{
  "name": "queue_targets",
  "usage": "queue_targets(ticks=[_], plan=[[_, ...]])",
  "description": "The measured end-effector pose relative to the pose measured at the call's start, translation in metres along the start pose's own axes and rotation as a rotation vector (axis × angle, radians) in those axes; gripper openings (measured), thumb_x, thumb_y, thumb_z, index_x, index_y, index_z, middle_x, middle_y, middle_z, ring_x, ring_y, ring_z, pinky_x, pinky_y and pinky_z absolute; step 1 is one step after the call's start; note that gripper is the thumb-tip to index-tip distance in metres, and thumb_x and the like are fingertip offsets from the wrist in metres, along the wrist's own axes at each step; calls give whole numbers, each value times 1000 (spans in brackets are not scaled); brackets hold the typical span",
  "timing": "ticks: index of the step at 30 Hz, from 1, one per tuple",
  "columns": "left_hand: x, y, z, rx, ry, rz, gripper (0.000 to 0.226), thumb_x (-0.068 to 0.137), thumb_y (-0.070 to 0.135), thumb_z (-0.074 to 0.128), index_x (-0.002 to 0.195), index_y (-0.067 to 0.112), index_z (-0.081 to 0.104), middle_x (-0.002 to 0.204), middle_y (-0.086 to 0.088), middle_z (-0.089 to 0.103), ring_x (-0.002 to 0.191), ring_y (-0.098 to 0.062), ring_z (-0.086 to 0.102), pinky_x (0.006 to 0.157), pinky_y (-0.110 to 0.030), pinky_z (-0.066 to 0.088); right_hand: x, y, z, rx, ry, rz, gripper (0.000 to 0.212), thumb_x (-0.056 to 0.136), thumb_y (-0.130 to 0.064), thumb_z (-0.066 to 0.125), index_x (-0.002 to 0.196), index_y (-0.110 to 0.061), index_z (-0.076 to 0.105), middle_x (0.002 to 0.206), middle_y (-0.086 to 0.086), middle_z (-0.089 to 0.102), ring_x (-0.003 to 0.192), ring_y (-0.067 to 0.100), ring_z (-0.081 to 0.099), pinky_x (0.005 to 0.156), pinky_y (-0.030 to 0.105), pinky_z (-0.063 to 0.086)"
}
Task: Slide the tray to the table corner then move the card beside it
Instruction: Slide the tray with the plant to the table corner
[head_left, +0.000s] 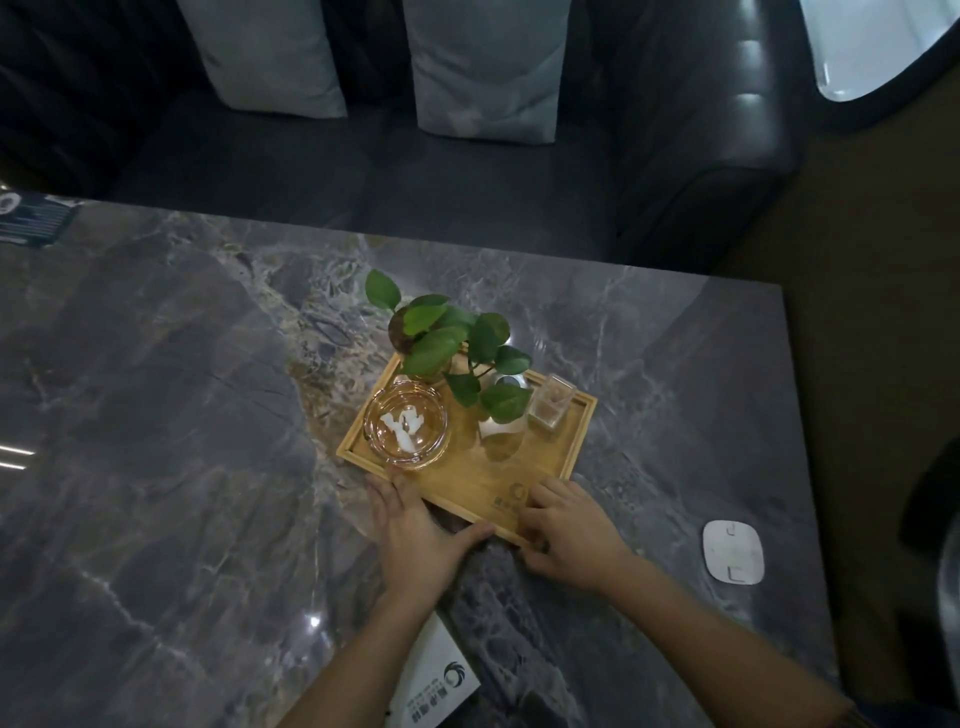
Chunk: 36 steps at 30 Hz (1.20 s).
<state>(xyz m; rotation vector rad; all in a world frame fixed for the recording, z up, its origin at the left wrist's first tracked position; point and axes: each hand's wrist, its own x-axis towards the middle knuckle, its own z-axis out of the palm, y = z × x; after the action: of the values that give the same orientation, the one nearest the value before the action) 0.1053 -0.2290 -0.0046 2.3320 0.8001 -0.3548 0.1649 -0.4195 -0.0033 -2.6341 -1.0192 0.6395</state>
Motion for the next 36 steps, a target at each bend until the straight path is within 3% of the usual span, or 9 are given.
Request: queue_targets(ticks=[6,10,13,23,26,29,32,36], plan=[[-6,12,14,43,1,2,168,29,107,34,155,2,-2,164,-26,1,153,-37,-4,125,-47,5,-15,15,0,18,3,22,20,62,-40,61,66,-21,59,77,0,53,82,22,51,70,31,39],[-13,22,18,80,-10,4,161,37,100,48,155,2,-2,165,-24,3,153,-34,-2,125,-47,8,-25,22,1,30,29,51,20,61,-40,58,65,-20,59,76,-2,53,81,21,52,71,27,35],[-17,31,25,65,-48,37,154,47,91,60,156,2,-5,165,-22,0,153,-33,-5,123,-43,2,-36,31,1,48,52,78,20,58,-39,59,64,-20,57,74,-1,53,80,21,52,69,29,38],[-24,37,46,50,-85,120,131,65,80,62,157,6,3,166,-19,4,154,-29,-1,123,-39,4,-63,60,4,81,110,127,16,57,-34,58,63,-20,55,74,-1,53,79,21,51,65,28,33],[-29,38,41,-10,-25,138,113,70,71,69,155,13,22,163,-14,26,151,-28,20,121,-42,20,-67,67,2,103,147,120,14,58,-32,56,61,-18,55,72,-1,53,75,21,52,62,27,34],[-25,34,30,-226,104,74,78,75,57,76,140,20,51,136,-6,62,124,-27,58,104,-41,46,-72,72,2,138,176,140,12,62,-27,61,64,-16,55,77,-1,54,80,20,52,64,28,40],[-3,23,14,-362,183,58,54,79,56,72,123,28,60,116,3,69,106,-17,65,92,-49,55,-79,72,7,167,228,171,13,66,-25,67,69,-16,58,93,0,57,95,20,52,74,30,47],[17,27,-1,-338,151,71,27,87,40,70,110,27,65,106,4,70,98,-18,65,86,-46,55,-85,70,20,205,322,233,13,71,-26,72,72,-17,62,122,7,58,124,25,46,94,35,46]])
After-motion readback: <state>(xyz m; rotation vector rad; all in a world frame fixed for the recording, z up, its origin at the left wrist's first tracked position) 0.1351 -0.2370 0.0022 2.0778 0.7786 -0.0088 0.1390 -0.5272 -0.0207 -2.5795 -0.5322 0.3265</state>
